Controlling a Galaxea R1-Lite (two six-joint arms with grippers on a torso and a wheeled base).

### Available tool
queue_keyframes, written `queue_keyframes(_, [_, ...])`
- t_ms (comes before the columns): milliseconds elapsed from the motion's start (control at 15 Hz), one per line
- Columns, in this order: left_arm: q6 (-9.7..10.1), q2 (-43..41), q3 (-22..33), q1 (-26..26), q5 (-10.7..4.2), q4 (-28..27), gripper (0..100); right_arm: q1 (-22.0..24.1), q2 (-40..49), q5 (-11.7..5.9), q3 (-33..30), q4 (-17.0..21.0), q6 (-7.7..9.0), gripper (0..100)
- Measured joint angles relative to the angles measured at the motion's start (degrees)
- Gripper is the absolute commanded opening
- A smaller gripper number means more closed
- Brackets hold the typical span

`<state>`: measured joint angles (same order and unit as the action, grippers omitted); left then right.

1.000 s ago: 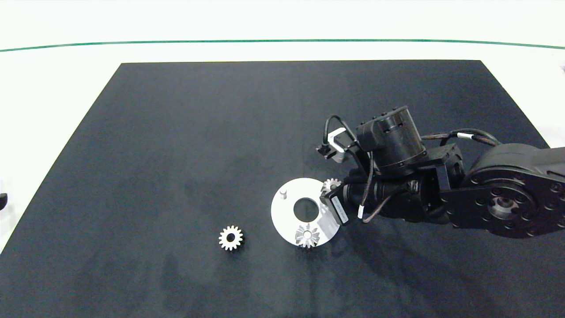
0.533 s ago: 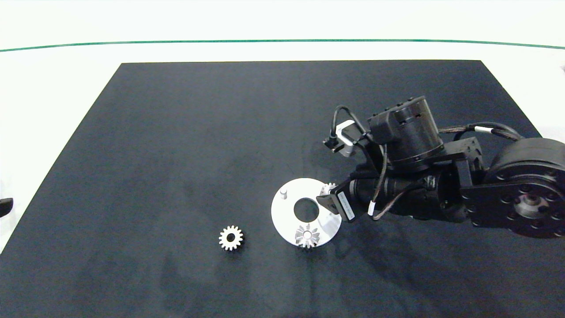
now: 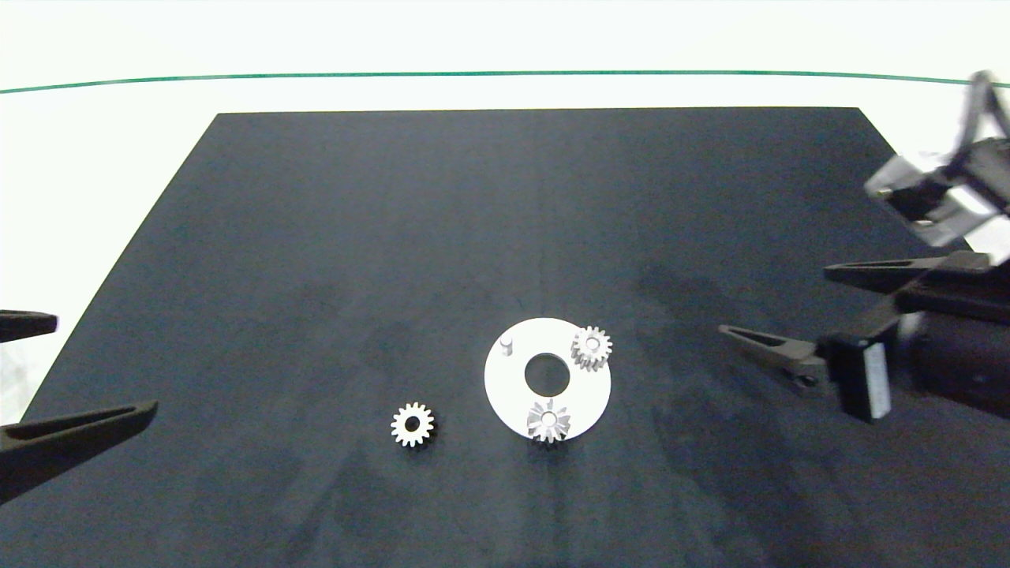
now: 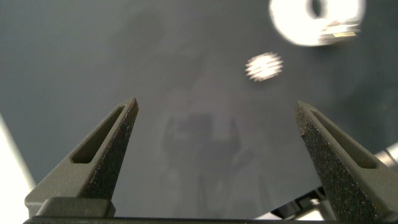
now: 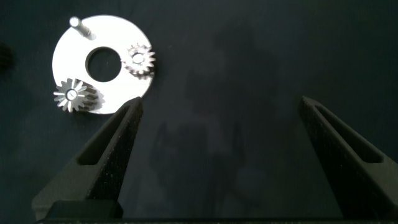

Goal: Install three planetary gears onto the carrier pins

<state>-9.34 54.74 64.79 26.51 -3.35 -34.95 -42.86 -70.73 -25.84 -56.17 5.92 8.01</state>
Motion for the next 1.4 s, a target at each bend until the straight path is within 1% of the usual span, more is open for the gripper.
queue_keyframes(67, [-0.06,2.1,-0.3,3.2,-1.11,1.9,100,0.0,3.9,-0.44,1.0,0.3,2.21,100])
queue_keyframes(200, [-0.35,7.2,-1.1,5.9,-3.64,5.9,100,0.1,10.8,-1.00,2.2,0.6,5.63,100])
queue_keyframes(267, [-0.99,9.9,-2.3,6.6,-4.69,8.3,100,0.2,13.5,-1.13,2.5,0.7,7.09,100])
queue_keyframes(333, [-2.36,12.0,-4.3,7.1,-5.41,9.8,100,0.3,16.0,-1.16,2.6,0.8,8.06,100])
queue_keyframes(400, [-3.86,13.7,-6.7,7.6,-6.10,11.6,100,0.3,17.5,-1.16,2.6,0.8,8.24,100])
queue_keyframes(467, [-4.61,14.8,-9.4,8.2,-6.42,13.7,100,0.4,18.6,-1.08,2.6,0.8,8.25,100])
queue_keyframes(533, [-5.13,15.7,-11.9,8.5,-6.62,17.2,100,0.4,19.3,-1.05,2.6,0.8,8.24,100])
queue_keyframes(667, [-5.99,17.5,-17.3,9.0,-6.81,24.0,100,0.4,20.0,-0.91,3.0,0.8,8.25,100])
queue_keyframes(733, [-7.11,18.4,-19.8,9.0,-6.84,27.9,100,0.4,20.1,-0.89,3.2,0.7,8.25,100])
queue_keyframes(800, [-8.07,19.5,-21.4,9.0,-6.81,29.6,100,0.4,20.2,-0.85,3.3,0.7,8.24,100])
queue_keyframes(867, [-8.33,20.6,-22.0,9.1,-6.78,30.5,100,0.4,20.3,-0.83,3.4,0.8,8.24,100])
queue_keyframes(933, [-8.33,21.8,-22.2,9.2,-6.75,31.4,100,0.4,20.2,-0.83,3.4,0.7,8.24,100])
queue_keyframes(1133, [-8.07,25.4,-22.2,10.4,-6.57,36.7,100,0.4,19.9,-0.80,3.7,0.7,8.24,100])
queue_keyframes(1267, [-7.66,27.2,-21.6,10.8,-6.29,37.4,100,0.4,19.7,-0.80,4.0,0.6,8.24,100])
queue_keyframes(1333, [-7.08,27.8,-21.4,11.1,-6.18,37.4,100,0.4,19.5,-0.80,4.1,0.6,8.24,100])
queue_keyframes(1400, [-4.77,28.2,-21.3,12.0,-6.10,37.4,100,0.4,19.3,-0.80,4.4,0.6,8.24,100])
